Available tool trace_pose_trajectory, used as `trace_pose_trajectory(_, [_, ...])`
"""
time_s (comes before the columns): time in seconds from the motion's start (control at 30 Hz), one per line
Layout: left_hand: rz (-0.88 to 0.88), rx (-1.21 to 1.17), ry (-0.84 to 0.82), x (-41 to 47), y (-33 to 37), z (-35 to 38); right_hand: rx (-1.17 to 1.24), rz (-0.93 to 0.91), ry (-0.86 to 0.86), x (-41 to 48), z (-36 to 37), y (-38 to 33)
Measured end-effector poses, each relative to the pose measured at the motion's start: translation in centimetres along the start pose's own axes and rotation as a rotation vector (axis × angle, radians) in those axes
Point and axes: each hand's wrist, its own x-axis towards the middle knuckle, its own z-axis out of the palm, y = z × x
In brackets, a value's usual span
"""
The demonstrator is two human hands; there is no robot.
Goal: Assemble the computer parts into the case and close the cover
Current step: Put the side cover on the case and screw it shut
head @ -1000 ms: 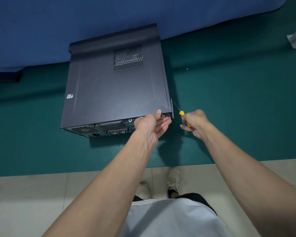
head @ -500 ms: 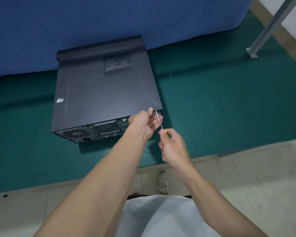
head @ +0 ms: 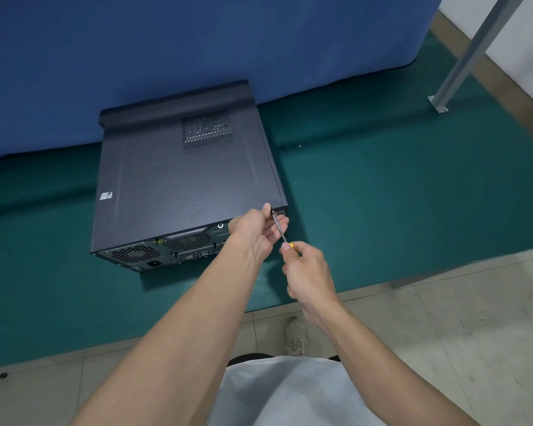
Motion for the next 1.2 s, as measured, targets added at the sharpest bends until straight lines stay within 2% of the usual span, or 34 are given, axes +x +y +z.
trace_pose_trajectory(0.27, [0.007,-0.015,0.000,0.3,-0.2,-0.1,0.070,0.042,-0.013,0.0,0.2,-0.3])
trace_pose_trajectory(0.33, [0.008,-0.017,-0.007,0.3,-0.3,-0.1,0.415,0.161,-0.124,0.0,0.0,-0.6])
trace_pose_trajectory(0.43, [0.032,0.002,-0.025,0.3,-0.5,-0.6,1.042,0.464,-0.368,0.0,-0.6,-0.7])
trace_pose_trajectory(0.53, [0.044,0.059,-0.130,0.2,-0.9,-1.2,1.302,0.597,-0.466,0.4,-1.0,-0.3])
trace_pose_trajectory(0.6, [0.043,0.071,-0.172,0.1,-1.2,-1.2,1.302,0.600,-0.457,0.5,-1.0,-0.3])
trace_pose_trajectory(0.67, [0.056,0.044,-0.155,0.1,-1.3,-1.0,1.182,0.545,-0.384,0.4,-0.8,-0.4])
trace_pose_trajectory(0.77, [0.093,0.017,-0.105,0.3,-1.4,-0.7,0.657,0.320,-0.142,0.1,-0.4,-0.2])
trace_pose_trajectory(0.83, [0.121,0.022,-0.084,0.3,-1.5,-0.8,0.361,0.213,-0.049,-0.1,0.1,-0.3])
trace_pose_trajectory(0.87, [0.133,0.025,-0.081,0.3,-1.6,-0.8,0.369,0.219,-0.051,0.0,0.2,-0.4])
trace_pose_trajectory(1.0, [0.123,0.030,-0.145,0.3,-1.5,-1.2,1.072,0.563,-0.299,0.2,-0.1,-1.0])
trace_pose_trajectory(1.03, [0.105,0.031,-0.170,0.3,-1.3,-1.3,1.144,0.598,-0.326,0.2,-0.1,-1.0])
trace_pose_trajectory(1.1, [0.091,0.033,-0.172,0.4,-1.1,-1.3,1.111,0.564,-0.284,0.1,-0.1,-0.9])
trace_pose_trajectory(1.2, [0.118,0.020,-0.102,0.4,-1.2,-0.9,0.762,0.358,-0.113,-0.2,0.0,-0.8])
